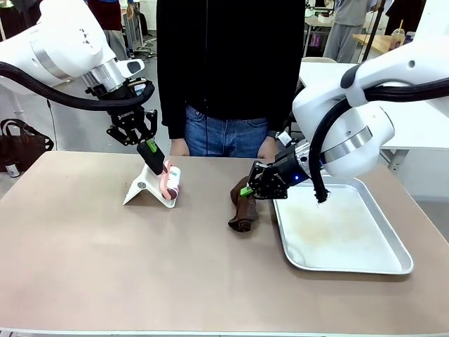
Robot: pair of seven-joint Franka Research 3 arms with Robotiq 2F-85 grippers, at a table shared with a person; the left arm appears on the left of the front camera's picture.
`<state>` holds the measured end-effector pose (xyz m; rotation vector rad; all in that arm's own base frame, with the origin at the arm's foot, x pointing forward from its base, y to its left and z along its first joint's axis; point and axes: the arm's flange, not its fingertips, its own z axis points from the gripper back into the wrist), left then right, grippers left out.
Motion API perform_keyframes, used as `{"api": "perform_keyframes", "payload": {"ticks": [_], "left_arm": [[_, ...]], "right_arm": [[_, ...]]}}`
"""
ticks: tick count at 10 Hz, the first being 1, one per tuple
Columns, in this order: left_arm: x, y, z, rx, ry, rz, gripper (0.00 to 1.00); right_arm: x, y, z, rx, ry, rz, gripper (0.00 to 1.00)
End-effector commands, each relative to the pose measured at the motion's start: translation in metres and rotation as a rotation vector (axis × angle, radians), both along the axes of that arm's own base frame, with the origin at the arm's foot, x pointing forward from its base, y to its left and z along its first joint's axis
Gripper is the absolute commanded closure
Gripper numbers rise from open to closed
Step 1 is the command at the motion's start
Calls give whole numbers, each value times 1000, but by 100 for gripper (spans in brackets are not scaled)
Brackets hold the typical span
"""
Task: Clean the surface of the table.
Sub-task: Return the Lint Roller and towel to their original positions.
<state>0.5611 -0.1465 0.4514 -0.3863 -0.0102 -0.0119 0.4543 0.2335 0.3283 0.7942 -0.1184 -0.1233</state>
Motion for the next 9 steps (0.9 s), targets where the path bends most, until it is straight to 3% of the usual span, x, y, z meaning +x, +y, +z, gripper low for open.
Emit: {"api": "perform_keyframes", "payload": {"ticks": [1,9], "left_arm": [[2,0,0,19,8,5,77],[5,-1,-16,37,34,-3,77]], "right_arm": [[8,5,6,-10,17,-12,89],[13,9,4,-24,35,-7,89]]}}
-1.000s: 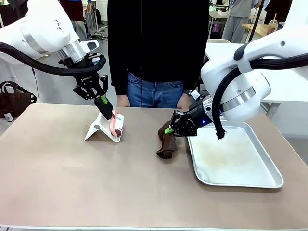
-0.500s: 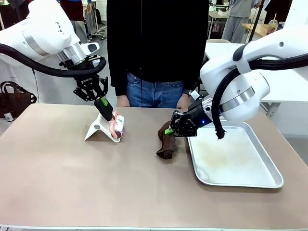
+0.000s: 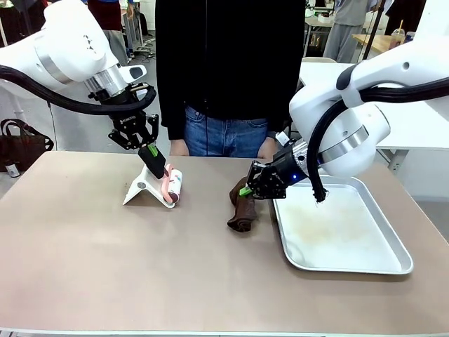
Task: Clean the surface of the table.
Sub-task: Return the Lint Roller and towel to their original positions.
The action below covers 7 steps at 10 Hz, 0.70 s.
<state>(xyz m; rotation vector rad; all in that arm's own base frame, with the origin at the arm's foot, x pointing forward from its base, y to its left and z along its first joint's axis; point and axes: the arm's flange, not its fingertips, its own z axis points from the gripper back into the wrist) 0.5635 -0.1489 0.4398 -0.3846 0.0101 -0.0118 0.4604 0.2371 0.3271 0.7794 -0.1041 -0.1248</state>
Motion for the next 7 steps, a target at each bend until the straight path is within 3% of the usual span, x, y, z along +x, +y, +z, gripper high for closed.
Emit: {"api": "perform_keyframes", "payload": {"ticks": [1,2,3,4,5,7], "left_arm": [[2,2,-5,37,16,2,77],[2,3,-5,37,18,3,77],[3,4,-5,31,20,3,22],[2,4,-4,34,23,4,19],[2,5,-4,33,19,9,0],[0,13,1,32,6,36,0]], "right_arm": [[8,5,5,-11,22,-10,89],[8,5,4,-16,23,-12,89],[9,6,4,-21,31,-13,54],[9,6,4,-28,36,-13,33],[10,6,4,-36,41,-11,0],[11,6,4,-43,44,-10,0]]}}
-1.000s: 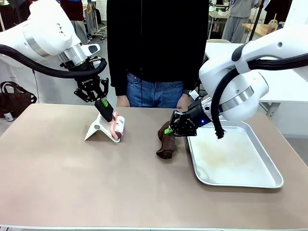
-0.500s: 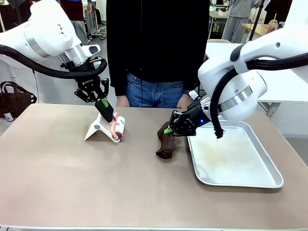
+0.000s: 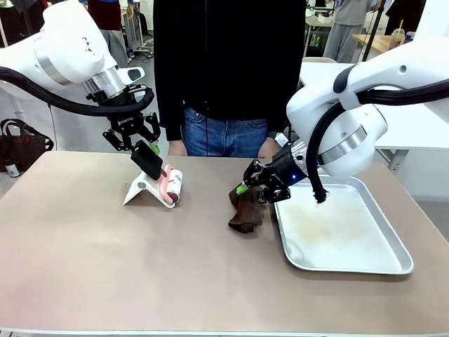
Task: Clean the surface of the table.
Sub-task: Return the Lint Roller and towel to their original positions.
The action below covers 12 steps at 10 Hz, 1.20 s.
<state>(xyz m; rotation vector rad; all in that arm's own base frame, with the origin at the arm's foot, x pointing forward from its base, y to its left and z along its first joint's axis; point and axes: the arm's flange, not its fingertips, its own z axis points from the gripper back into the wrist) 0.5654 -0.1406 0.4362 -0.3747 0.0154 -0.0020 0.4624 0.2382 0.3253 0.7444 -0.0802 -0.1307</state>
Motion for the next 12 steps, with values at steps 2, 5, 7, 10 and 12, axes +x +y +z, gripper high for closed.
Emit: {"api": "perform_keyframes", "payload": {"ticks": [2,5,7,10,12], "left_arm": [[-4,16,8,57,2,49,0],[-11,27,9,77,7,68,0],[-25,39,15,67,-5,75,0],[-75,72,26,-70,-51,49,0],[-123,102,24,-197,-69,-22,0]], "right_arm": [[10,8,7,-51,20,-9,0],[11,20,21,-217,24,13,0],[12,28,37,-357,52,73,0],[-2,12,67,-349,36,106,0],[-23,-21,80,-232,77,132,0]]}}
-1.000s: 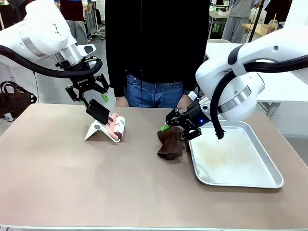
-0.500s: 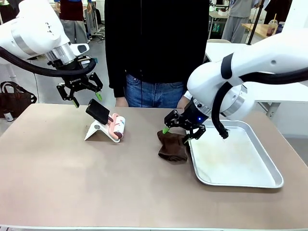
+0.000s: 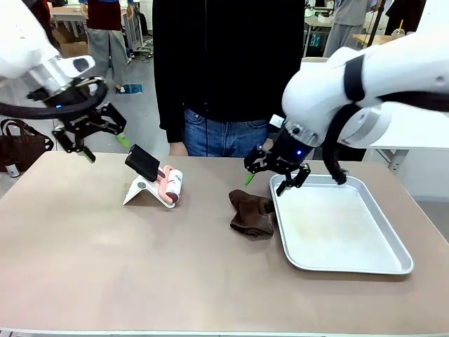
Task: Clean the surface of the table.
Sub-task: Return the Lint Roller and towel to their original positions.
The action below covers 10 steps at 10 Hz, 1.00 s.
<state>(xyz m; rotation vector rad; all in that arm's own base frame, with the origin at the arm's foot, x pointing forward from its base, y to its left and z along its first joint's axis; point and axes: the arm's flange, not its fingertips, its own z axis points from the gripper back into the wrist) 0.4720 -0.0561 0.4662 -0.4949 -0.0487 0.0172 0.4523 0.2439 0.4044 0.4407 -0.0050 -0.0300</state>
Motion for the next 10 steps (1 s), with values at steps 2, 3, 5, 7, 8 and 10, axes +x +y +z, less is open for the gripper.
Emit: {"api": "perform_keyframes", "payload": {"ticks": [2,3,5,7,8,10], "left_arm": [[-64,47,-13,-230,-44,-111,0],[-78,63,-20,-307,-73,-164,0],[-88,89,-39,-472,-89,-140,0],[-88,125,-57,-732,-156,-159,0],[-87,140,-61,-805,-197,-212,0],[-81,161,-67,-901,-227,-206,0]], "right_arm": [[-36,-60,12,246,56,34,0],[-51,-78,18,359,38,40,0],[-72,-108,14,517,68,100,0],[-82,-143,2,727,151,173,0],[-86,-160,-4,835,161,224,0],[-90,-186,-14,966,116,194,0]]}}
